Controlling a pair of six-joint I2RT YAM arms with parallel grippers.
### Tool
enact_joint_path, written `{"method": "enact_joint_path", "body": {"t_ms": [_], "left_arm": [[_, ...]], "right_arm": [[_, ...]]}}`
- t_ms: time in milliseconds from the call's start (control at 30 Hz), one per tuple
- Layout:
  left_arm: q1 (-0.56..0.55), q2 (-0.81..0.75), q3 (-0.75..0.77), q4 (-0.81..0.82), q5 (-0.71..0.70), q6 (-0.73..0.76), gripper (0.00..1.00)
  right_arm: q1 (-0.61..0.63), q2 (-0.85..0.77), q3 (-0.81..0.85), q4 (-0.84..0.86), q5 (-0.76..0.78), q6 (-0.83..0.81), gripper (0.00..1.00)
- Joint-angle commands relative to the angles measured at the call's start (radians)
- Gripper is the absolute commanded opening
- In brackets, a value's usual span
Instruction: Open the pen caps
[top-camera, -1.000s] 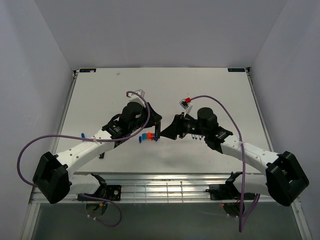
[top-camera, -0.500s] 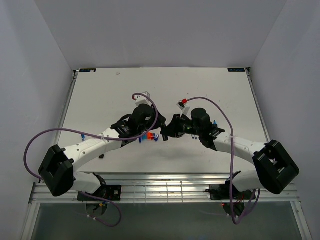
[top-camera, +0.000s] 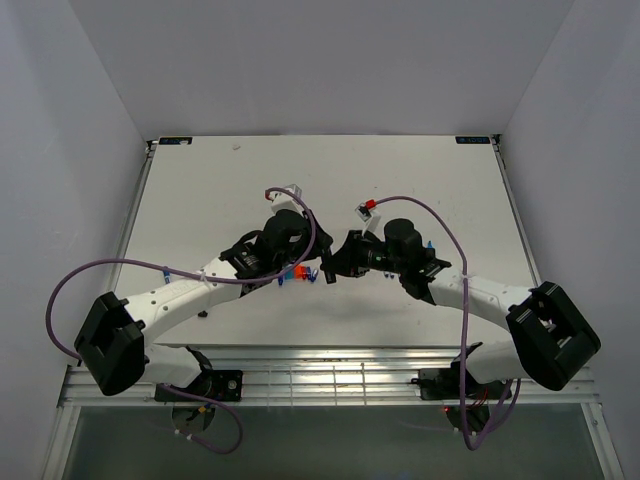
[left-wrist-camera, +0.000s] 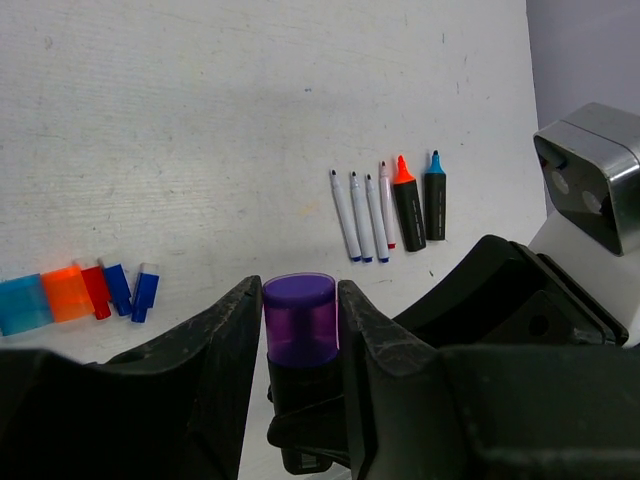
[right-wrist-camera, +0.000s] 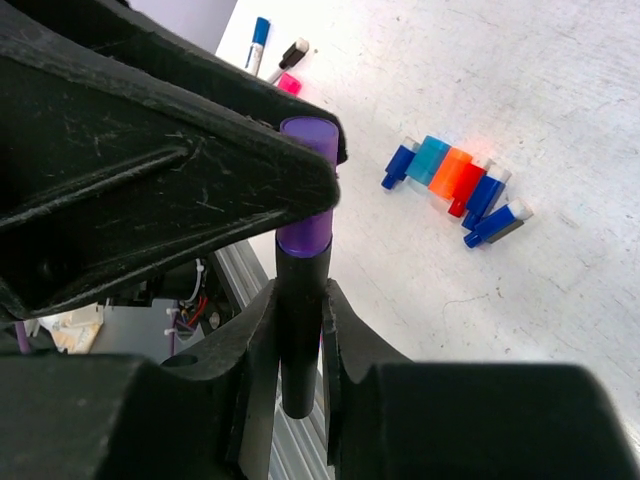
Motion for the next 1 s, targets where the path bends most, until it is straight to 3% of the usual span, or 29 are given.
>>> {"method": "enact_joint_path", "body": {"t_ms": [0, 133, 267, 400, 500, 567, 600, 667, 767, 800, 900, 967], "left_arm": [[-0.005, -0.016, 0.002, 0.012, 0.022, 0.020, 0.48], [-0.005, -0.008, 0.002, 0.010, 0.030, 0.026, 0.55], [-0.007, -0.011, -0.008, 0.007, 0.031, 0.030, 0.56], [-0.005, -0.013, -0.006, 0.006, 0.038, 0.033, 0.43], [-0.007, -0.011, -0.005, -0.002, 0.047, 0.041, 0.25], [-0.005, -0.008, 0.011, -0.017, 0.048, 0.046, 0.07], [-0.005, -0.001, 0.020, -0.046, 0.045, 0.046, 0.00], [-0.005, 0.016, 0.049, -0.086, 0.032, 0.055, 0.00], [0.010, 0.064, 0.146, -0.190, 0.004, 0.052, 0.00], [0.024, 0.076, 0.193, -0.227, 0.005, 0.046, 0.00], [0.134, 0.118, 0.245, -0.233, 0.141, 0.009, 0.00], [0.203, 0.142, 0.265, -0.212, 0.209, 0.003, 0.00]], "right_arm": [[0.009, -0.009, 0.022, 0.059, -0.045, 0.004, 0.08], [0.009, -0.015, 0.031, 0.048, -0.041, -0.001, 0.08], [0.009, -0.020, 0.034, 0.036, -0.036, -0.009, 0.08], [0.009, -0.020, 0.030, 0.036, -0.030, -0.010, 0.08], [0.011, -0.023, 0.046, 0.005, -0.001, -0.039, 0.08], [0.011, -0.031, 0.065, -0.083, 0.037, -0.102, 0.08], [0.014, -0.035, 0.089, -0.128, 0.112, -0.134, 0.08], [0.035, -0.051, 0.117, -0.285, 0.218, -0.203, 0.08], [0.107, -0.070, 0.157, -0.450, 0.529, -0.326, 0.08], [0.133, -0.074, 0.161, -0.491, 0.714, -0.349, 0.08], [0.253, -0.075, 0.165, -0.553, 1.007, -0.404, 0.08], [0.293, -0.072, 0.157, -0.567, 1.063, -0.406, 0.08]]}}
